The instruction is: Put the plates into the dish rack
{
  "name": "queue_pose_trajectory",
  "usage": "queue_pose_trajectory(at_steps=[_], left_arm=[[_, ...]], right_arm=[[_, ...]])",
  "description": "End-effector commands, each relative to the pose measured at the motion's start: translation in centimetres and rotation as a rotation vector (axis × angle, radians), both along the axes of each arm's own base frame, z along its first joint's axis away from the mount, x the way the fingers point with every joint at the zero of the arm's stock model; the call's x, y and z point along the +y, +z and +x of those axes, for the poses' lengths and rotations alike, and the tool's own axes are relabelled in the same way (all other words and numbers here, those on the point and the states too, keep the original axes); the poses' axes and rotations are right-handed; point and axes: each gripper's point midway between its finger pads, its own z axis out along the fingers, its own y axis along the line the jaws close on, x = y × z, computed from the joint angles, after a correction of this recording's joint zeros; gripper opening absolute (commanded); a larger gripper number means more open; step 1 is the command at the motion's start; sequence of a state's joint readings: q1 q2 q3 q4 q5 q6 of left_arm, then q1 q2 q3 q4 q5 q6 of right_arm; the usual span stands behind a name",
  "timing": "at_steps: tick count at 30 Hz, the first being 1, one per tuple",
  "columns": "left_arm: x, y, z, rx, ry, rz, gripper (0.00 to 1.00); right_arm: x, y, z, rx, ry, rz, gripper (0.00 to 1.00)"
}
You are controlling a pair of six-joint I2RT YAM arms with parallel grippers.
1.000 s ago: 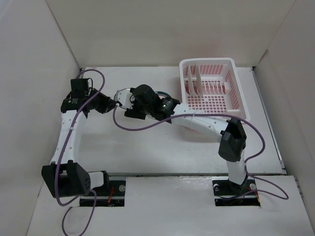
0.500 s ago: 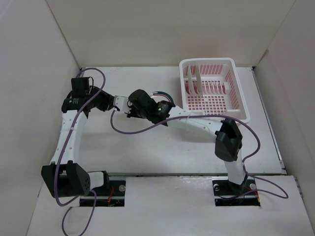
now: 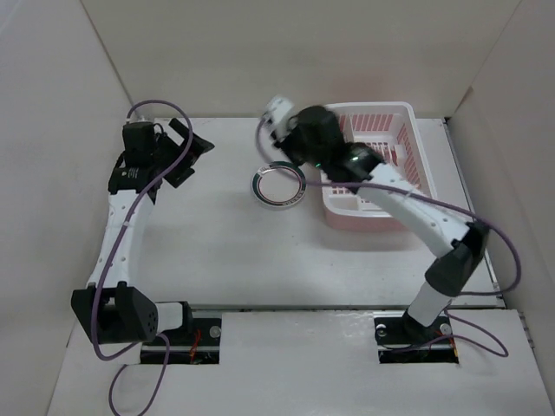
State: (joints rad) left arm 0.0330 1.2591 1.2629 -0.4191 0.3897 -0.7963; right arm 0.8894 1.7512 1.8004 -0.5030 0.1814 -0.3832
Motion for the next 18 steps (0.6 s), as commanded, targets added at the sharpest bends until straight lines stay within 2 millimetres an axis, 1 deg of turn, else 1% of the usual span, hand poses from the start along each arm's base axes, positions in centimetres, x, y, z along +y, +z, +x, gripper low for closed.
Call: queue_pose_trajectory(at_steps=[1,2,3,4,5,6,7,8,9,10,11,12,13,14,15,16,17,18], left_arm=[[1.5,-2.2,0.3,0.046,0.009,0.202,1.0],[1.2,-2.2,0.2,0.044,-0.018,0.25,1.0],[1.9,-2.4,0.4,0.058,0.027,0.322,1.0],[0.4,-2.9,-0.1,0.087,-0.004,0.377,1.0],[0.2,-1.9,0.1,0.066,0.008,0.426,1.0],[1.0,-1.9,0.3,0.075,0.062,0.512,1.0],[0.8,-2.6,0.3,0.11,0.063,0.554,1.0],[-0.3,-1.8,0.5,0.09,0.049,0.575,1.0],[-0.4,-1.7,0.7,0.094,0.054,0.59,1.0],[-0.6,-1.6,1.0,0.1,0.06,0.582,1.0],[-1.0,-1.6,1.5,0.107,0.045,0.574,1.0],[-1.8,0.6,1.7,0.06,0.041,0.539,1.0],[-2.4,0.8,1.8,0.05,0.02,0.518,1.0],[-2.8,2.7,2.0,-0.027,0.023,0.482,1.0],[-3.2,2.1,1.8,-0.037,0.006,0.467,1.0],[-3.7,2.4,1.7,-0.066,-0.01,0.444,1.0],[-3.6,3.0,1.7,-0.113,-0.01,0.411,1.0],[-3.9,3.7,1.7,-0.142,-0.02,0.394,1.0]], right_arm=[[-11.5,14.5,4.1,-0.138,-0.271,0.442,0.0],[-13.7,16.1,3.8,-0.136,-0.293,0.511,0.0],[-15.6,16.8,4.1,-0.142,-0.316,0.539,0.0],[-18.7,16.3,5.4,-0.138,-0.377,0.538,0.0],[-20.2,15.4,6.0,-0.116,-0.415,0.54,0.0],[-21.6,15.2,6.4,-0.105,-0.442,0.546,0.0],[-24.0,14.7,7.3,-0.093,-0.475,0.56,0.0],[-24.9,13.1,7.8,-0.055,-0.495,0.56,0.0],[-25.5,12.6,8.2,-0.036,-0.511,0.591,0.0],[-26.1,11.6,8.8,-0.015,-0.524,0.596,0.0],[-27.4,11.0,9.1,0.003,-0.539,0.604,0.0],[-27.7,9.3,9.8,0.037,-0.552,0.602,0.0],[-28.0,7.8,10.5,0.077,-0.563,0.604,0.0],[-28.1,7.3,10.9,0.089,-0.551,0.607,0.0],[-28.5,6.0,10.9,0.112,-0.569,0.598,0.0],[-28.5,5.2,11.5,0.115,-0.57,0.597,0.0],[-28.6,3.9,12.0,0.126,-0.583,0.589,0.0],[-28.6,3.9,12.0,0.127,-0.583,0.589,0.0]])
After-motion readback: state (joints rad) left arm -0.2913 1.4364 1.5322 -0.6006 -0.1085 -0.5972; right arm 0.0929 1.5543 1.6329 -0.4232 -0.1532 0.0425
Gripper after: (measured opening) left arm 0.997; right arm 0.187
